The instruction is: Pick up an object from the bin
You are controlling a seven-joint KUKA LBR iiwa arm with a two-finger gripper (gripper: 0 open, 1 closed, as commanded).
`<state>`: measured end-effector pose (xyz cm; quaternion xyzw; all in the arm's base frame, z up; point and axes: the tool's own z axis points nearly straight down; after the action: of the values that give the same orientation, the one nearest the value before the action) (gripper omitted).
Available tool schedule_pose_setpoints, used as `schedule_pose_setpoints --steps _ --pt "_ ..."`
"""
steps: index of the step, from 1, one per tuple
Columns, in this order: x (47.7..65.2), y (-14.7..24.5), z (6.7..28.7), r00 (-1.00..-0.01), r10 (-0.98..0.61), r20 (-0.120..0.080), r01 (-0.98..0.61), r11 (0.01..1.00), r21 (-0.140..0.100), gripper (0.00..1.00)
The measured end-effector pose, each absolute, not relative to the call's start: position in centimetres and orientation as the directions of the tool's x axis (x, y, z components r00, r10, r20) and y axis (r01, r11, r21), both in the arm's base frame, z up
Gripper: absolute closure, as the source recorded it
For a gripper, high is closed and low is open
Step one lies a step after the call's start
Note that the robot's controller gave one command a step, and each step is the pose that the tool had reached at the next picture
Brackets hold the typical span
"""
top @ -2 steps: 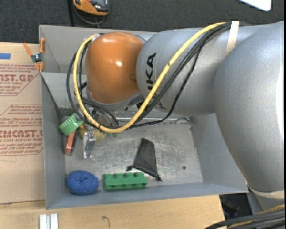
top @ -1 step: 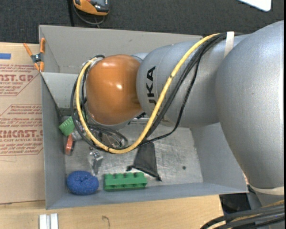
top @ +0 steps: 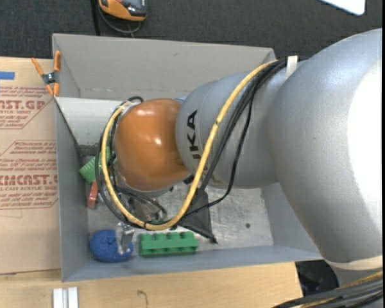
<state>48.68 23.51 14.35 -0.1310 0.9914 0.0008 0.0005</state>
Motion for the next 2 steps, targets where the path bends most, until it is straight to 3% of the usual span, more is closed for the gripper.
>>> schedule_pose_setpoints --steps 1,2 --pt "48.5 24.2 8.8 -0.889 -0.458 -0.009 -0.458 0.889 0.000 0.00" --pt "48.2 24.2 7.2 -0.944 -0.331 0.001 -0.331 0.944 -0.002 1.00"
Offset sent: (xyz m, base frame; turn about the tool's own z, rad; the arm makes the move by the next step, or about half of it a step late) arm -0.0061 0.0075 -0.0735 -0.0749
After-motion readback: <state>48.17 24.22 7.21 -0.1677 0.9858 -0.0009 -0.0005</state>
